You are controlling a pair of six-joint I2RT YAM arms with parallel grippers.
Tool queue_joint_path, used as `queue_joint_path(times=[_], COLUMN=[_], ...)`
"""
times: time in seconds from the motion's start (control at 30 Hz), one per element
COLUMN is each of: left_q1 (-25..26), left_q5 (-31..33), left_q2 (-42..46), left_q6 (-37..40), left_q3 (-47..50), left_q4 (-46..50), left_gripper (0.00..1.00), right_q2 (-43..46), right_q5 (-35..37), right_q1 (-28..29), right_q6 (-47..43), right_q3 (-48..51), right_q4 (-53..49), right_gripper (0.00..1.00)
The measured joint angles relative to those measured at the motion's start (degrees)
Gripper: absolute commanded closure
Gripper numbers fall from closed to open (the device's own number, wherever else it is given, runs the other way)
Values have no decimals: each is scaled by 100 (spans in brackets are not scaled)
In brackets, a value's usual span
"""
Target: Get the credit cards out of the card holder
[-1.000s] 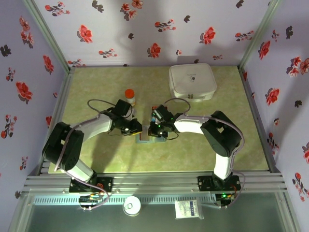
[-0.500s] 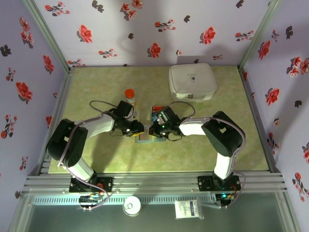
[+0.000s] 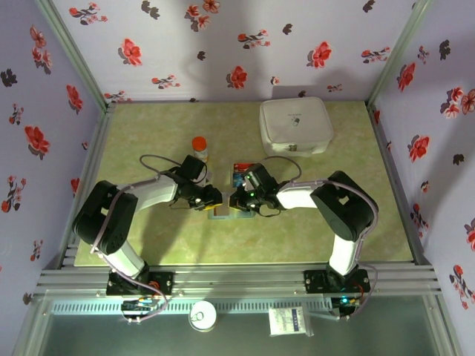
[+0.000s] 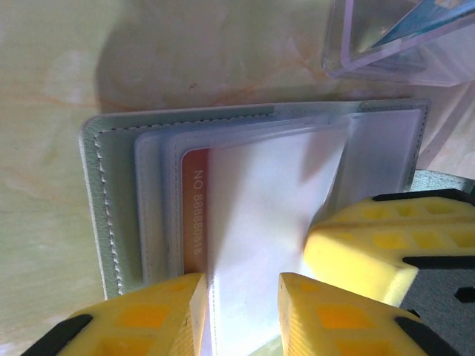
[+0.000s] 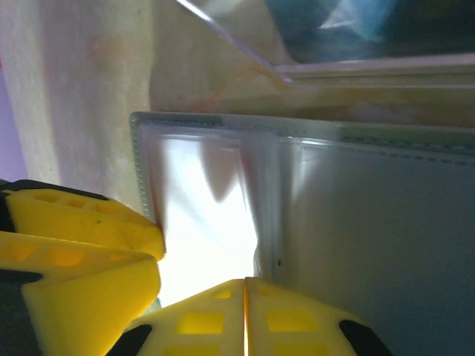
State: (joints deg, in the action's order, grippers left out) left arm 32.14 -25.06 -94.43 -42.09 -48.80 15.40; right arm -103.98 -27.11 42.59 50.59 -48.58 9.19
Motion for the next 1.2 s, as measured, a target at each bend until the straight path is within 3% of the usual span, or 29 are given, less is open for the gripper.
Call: queue_joint_path(times=[0.23,0.43,0.63,1.2], left_q1=[11,13,44,225], left_q5=[0,-26,-66,-249], left_q2=[-2,-61,-131,-142], left_q6=[-4,-46,-120,-245], left_q3=[-17,-59,-105,-409], left_q4=[0,-24,-105,-127], left_gripper=[66,67,74,76], right_q2=[50,50,52,214], right_q5=[389,461,466,595], right_q1=[48,66,70,85], right_q6=[-304,-367,-367,-431], right_q3=[-275,-315,-315,-358], right_q4=[-839,-933,-935,-1344], right_gripper=[91,91,91,89])
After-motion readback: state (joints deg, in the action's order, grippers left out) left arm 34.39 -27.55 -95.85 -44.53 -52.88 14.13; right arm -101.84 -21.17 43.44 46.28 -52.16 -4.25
